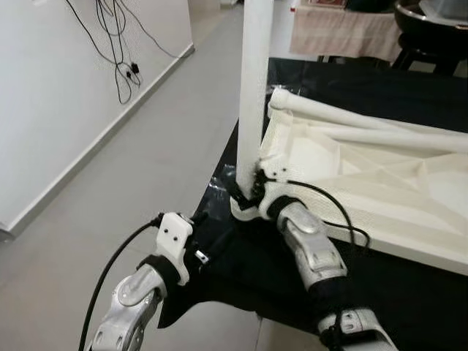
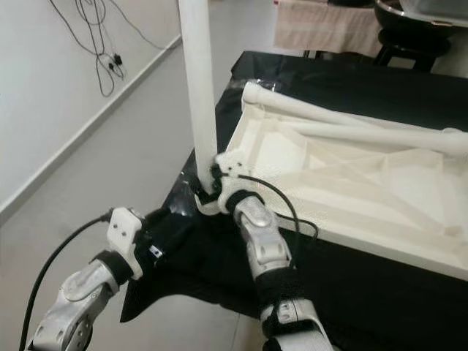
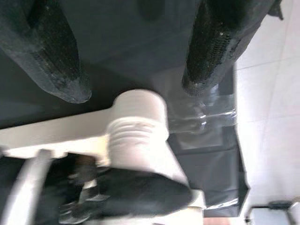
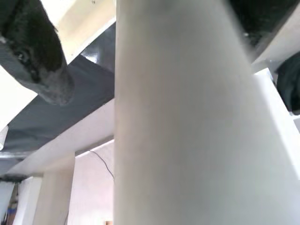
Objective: Building children table
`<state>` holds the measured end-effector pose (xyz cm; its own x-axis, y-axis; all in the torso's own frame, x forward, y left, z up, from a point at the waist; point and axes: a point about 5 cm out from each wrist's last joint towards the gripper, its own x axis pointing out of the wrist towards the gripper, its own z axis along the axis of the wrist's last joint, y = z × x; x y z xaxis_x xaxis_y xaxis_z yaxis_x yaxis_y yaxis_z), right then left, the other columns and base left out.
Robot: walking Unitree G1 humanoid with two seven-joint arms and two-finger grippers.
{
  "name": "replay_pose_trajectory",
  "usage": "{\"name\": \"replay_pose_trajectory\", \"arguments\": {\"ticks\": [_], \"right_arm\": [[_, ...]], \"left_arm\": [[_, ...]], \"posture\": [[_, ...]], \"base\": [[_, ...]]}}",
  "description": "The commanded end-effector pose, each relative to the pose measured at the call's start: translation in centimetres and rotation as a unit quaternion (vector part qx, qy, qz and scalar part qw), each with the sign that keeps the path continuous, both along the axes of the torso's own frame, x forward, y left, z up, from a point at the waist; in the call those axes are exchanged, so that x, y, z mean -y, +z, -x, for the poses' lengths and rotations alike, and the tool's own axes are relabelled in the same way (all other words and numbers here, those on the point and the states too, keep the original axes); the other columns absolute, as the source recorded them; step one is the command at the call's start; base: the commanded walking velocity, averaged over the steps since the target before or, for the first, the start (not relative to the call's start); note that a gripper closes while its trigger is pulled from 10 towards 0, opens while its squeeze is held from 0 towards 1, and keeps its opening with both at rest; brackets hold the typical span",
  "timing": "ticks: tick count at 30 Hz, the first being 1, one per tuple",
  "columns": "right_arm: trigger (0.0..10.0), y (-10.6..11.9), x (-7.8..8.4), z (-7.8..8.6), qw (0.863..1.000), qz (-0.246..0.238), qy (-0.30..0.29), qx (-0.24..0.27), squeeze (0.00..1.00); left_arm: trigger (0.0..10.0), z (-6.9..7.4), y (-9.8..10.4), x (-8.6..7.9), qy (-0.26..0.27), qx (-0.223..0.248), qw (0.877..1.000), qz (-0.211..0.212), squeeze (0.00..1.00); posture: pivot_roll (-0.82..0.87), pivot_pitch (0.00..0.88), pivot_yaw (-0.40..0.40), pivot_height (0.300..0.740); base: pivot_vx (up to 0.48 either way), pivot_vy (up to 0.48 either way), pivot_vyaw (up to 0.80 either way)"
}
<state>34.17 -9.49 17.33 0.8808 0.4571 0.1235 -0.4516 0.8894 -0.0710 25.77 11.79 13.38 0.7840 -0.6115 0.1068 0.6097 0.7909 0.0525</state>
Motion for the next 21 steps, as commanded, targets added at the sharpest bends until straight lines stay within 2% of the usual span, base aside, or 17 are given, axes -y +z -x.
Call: {"name": "replay_pose_trajectory", "arguments": {"ticks": [1, 2, 6, 7, 8, 9, 10, 11, 12, 14, 16, 18, 21], "right_arm": [[10.0, 0.4, 1.1, 0.8, 1.0, -0.01, -0.013, 0.002, 1.0], [10.0, 0.5, 1.4, 1.3, 1.0, -0.01, -0.017, 0.004, 1.0], [10.0, 0.5, 1.4, 1.3, 1.0, -0.01, -0.017, 0.004, 1.0], [10.0, 0.2, 2.6, 2.7, 0.999, -0.023, -0.022, 0.002, 0.93], [10.0, 0.2, 2.6, 2.7, 0.999, -0.023, -0.022, 0.002, 0.93], [10.0, -0.3, 3.5, 4.0, 0.999, -0.034, -0.026, 0.0, 0.4], [10.0, -0.6, 4.1, 5.0, 0.999, -0.04, -0.029, 0.0, 0.4], [10.0, -1.1, 4.5, 5.6, 0.998, -0.046, -0.032, -0.001, 0.0], [10.0, -2.6, 6.6, 6.8, 0.994, -0.046, -0.102, -0.018, 0.0], [10.0, -2.6, 6.6, 6.8, 0.994, -0.046, -0.102, -0.018, 0.0], [10.0, -3.4, 7.7, 7.8, 0.989, -0.043, -0.137, -0.035, 0.0], [10.0, -3.8, 8.1, 8.2, 0.986, -0.036, -0.153, -0.053, 0.0], [10.0, -4.0, 8.3, 8.3, 0.984, -0.033, -0.161, -0.062, 0.0]], "left_arm": [[10.0, 0.3, -0.3, -0.4, 0.014, 0.0, 1.0, -0.014, 0.0], [10.0, 0.3, -0.3, -0.5, 0.018, 0.002, 1.0, -0.016, 0.0], [10.0, 0.3, -0.3, -0.5, 0.018, 0.002, 1.0, -0.016, 0.0], [10.0, 0.7, -0.4, -1.1, 0.04, 0.003, 0.999, -0.017, 0.0], [10.0, 0.7, -0.4, -1.1, 0.04, 0.003, 0.999, -0.017, 0.0], [10.0, 1.2, -0.5, -1.7, 0.064, 0.002, 0.998, -0.015, 0.0], [10.0, 1.5, -0.6, -2.0, 0.081, 0.001, 0.997, -0.014, 0.0], [10.0, 1.8, -0.7, -2.3, 0.095, 0.001, 0.995, -0.013, 0.0], [10.0, 2.3, -0.8, -3.1, 0.149, 0.005, 0.989, -0.017, 0.0], [10.0, 2.3, -0.8, -3.1, 0.149, 0.005, 0.989, -0.017, 0.0], [10.0, 2.5, -0.9, -3.6, 0.178, 0.008, 0.984, -0.02, 0.0], [10.0, 2.4, -0.9, -3.7, 0.189, 0.014, 0.981, -0.027, 0.0], [10.0, 2.3, -0.8, -3.8, 0.194, 0.017, 0.98, -0.032, 0.0]], "posture": [[-0.01, 0.144, 0.022, 0.74], [-0.01, 0.144, 0.022, 0.74], [-0.01, 0.144, 0.022, 0.74], [-0.01, 0.149, 0.031, 0.74], [-0.01, 0.149, 0.031, 0.74], [-0.02, 0.152, 0.035, 0.74], [-0.02, 0.152, 0.036, 0.74], [-0.02, 0.152, 0.036, 0.74], [-0.01, 0.156, 0.032, 0.74], [-0.01, 0.156, 0.032, 0.74], [-0.01, 0.149, 0.033, 0.74], [-0.01, 0.132, 0.04, 0.74], [-0.01, 0.132, 0.04, 0.74]], "base": [[0.0, 0.0, 0.0], [0.0, 0.0, 0.0], [0.0, 0.0, 0.0], [0.0, 0.0, 0.0], [0.0, 0.0, 0.0], [0.0, 0.0, 0.0], [0.0, 0.0, 0.0], [0.0, 0.0, 0.0], [0.0, 0.0, 0.0], [0.0, 0.0, 0.0], [0.0, 0.0, 0.0], [0.0, 0.0, 0.0], [0.0, 0.0, 0.0]]}}
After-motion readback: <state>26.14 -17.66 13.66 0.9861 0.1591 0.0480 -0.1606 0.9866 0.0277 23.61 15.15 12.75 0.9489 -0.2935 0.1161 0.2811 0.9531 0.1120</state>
